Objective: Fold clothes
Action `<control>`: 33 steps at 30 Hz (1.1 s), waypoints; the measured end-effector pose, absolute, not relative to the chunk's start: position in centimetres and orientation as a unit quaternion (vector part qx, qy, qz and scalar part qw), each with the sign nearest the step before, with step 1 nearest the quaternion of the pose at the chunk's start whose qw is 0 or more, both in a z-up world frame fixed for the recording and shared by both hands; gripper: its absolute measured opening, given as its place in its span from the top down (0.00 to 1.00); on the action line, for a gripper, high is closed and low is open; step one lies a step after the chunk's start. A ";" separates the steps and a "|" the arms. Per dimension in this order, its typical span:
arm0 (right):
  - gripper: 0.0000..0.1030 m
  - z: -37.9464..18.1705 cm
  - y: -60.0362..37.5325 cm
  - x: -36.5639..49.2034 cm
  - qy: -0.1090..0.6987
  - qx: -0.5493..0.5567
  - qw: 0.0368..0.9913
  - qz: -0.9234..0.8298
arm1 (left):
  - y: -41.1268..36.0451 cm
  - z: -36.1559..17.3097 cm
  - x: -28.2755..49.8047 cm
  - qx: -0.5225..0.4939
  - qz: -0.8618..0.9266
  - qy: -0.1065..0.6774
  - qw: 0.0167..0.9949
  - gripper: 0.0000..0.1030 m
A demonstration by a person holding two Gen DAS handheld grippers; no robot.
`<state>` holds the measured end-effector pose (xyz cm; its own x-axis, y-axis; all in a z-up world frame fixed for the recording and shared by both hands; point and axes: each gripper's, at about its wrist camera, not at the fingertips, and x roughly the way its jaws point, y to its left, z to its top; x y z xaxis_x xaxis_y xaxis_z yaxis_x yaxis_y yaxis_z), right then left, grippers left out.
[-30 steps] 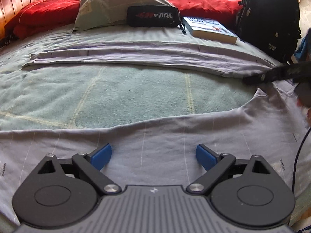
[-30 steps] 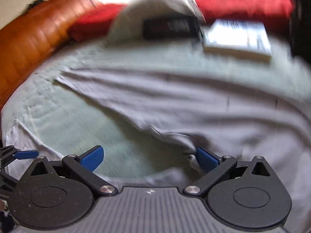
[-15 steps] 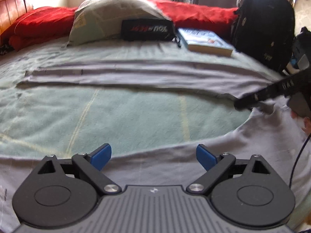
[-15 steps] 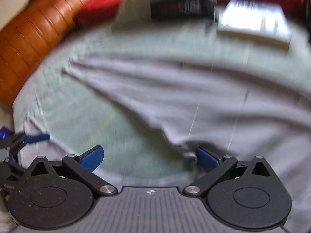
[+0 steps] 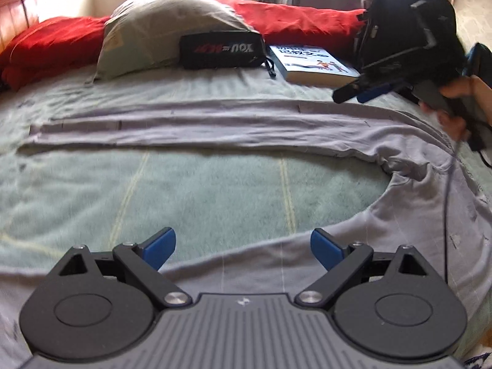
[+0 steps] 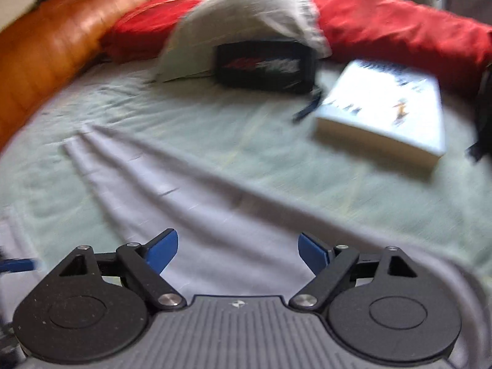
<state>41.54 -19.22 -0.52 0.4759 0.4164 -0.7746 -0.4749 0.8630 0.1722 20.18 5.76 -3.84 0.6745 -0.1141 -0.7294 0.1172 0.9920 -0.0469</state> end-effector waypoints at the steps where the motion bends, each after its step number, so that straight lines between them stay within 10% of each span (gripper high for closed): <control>1: 0.13 -0.6 -19.3 42.2 0.439 -0.037 0.864 0.246 | 5.8 -3.7 20.6 0.007 -0.063 0.399 0.915 0.08; 17: 0.03 -2.2 -18.7 41.1 0.386 0.003 0.882 0.271 | 7.8 -5.4 37.3 0.091 -0.021 0.411 0.907 0.09; 33: 0.00 -1.3 -24.1 41.6 0.368 0.070 0.885 0.277 | 14.9 -5.0 38.1 -0.039 0.037 0.409 0.911 0.08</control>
<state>41.59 -24.07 -1.28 0.5759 0.5417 -0.6123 -0.4380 0.8368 0.3285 38.09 14.91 -5.01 0.6634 0.0360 -0.7474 -0.1002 0.9941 -0.0411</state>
